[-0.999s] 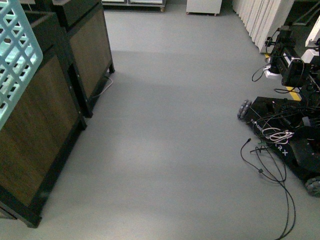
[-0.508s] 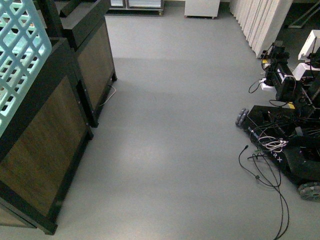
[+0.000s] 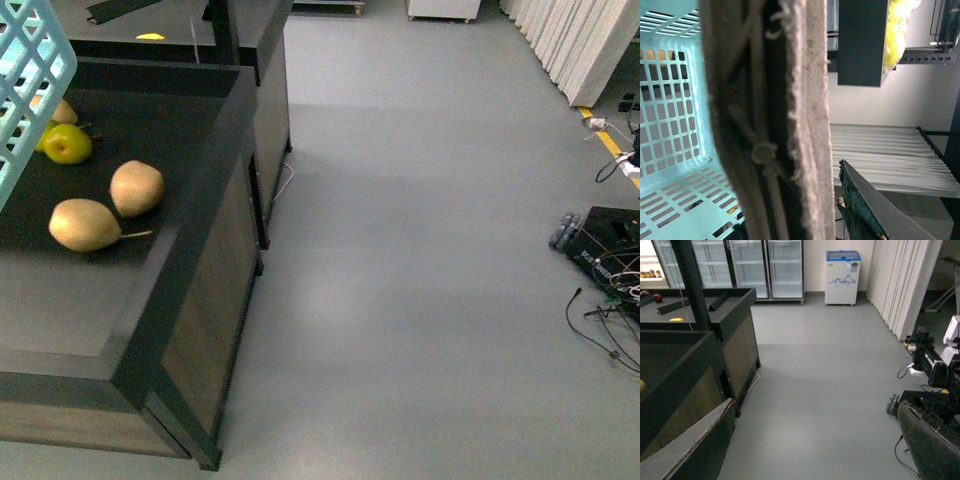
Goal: Pick lemon and mango into basket
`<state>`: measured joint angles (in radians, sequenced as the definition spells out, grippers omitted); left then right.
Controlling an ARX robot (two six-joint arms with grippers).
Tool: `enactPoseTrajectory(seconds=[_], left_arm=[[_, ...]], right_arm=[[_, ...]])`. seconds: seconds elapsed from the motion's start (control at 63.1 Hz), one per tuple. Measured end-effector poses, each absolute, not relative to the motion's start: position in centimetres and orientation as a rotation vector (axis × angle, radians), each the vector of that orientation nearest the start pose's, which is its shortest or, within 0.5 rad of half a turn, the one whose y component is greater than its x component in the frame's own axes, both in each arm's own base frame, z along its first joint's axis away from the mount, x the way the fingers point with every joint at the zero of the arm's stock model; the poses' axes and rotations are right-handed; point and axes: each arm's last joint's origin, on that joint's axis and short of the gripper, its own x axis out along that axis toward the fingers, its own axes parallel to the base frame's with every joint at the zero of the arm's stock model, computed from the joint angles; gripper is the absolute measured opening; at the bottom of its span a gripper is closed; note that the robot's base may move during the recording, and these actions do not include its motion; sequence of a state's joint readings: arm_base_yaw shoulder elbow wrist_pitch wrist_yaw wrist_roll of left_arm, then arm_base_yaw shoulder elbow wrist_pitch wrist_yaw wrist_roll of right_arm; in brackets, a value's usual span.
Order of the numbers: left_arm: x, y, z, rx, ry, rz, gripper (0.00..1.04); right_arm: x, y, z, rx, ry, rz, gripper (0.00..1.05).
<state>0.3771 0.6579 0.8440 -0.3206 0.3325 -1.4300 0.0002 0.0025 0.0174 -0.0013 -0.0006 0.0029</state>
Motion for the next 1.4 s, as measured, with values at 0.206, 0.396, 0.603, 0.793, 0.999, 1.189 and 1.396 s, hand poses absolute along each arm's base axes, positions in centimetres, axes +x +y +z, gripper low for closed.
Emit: enactPoseTrajectory(seconds=[0.206, 0.396, 0.603, 0.793, 0.999, 1.189, 1.396], left_arm=[[12.92, 4.10, 35.63, -1.475, 0.074, 0.128, 0.26], [12.90, 4.09, 35.66, -1.474, 0.073, 0.127, 0.26], [12.91, 4.10, 35.66, -1.474, 0.073, 0.127, 0.26], [12.88, 4.08, 35.67, -1.473, 0.073, 0.127, 0.26], [12.91, 4.09, 35.67, -1.474, 0.073, 0.128, 0.26], [12.91, 4.09, 35.66, -1.475, 0.074, 0.127, 0.26], [12.92, 4.10, 35.66, -1.474, 0.074, 0.128, 0.26]], right_arm=[[9.68, 0.00, 16.91, 0.003, -0.014, 0.000, 0.96], [9.68, 0.00, 16.91, 0.003, -0.014, 0.000, 0.96], [9.68, 0.00, 16.91, 0.002, -0.013, 0.000, 0.96], [9.68, 0.00, 16.91, 0.003, -0.014, -0.001, 0.96], [9.68, 0.00, 16.91, 0.002, -0.014, 0.000, 0.96], [9.68, 0.00, 16.91, 0.002, -0.014, -0.001, 0.96], [9.68, 0.00, 16.91, 0.002, -0.014, 0.000, 0.96]])
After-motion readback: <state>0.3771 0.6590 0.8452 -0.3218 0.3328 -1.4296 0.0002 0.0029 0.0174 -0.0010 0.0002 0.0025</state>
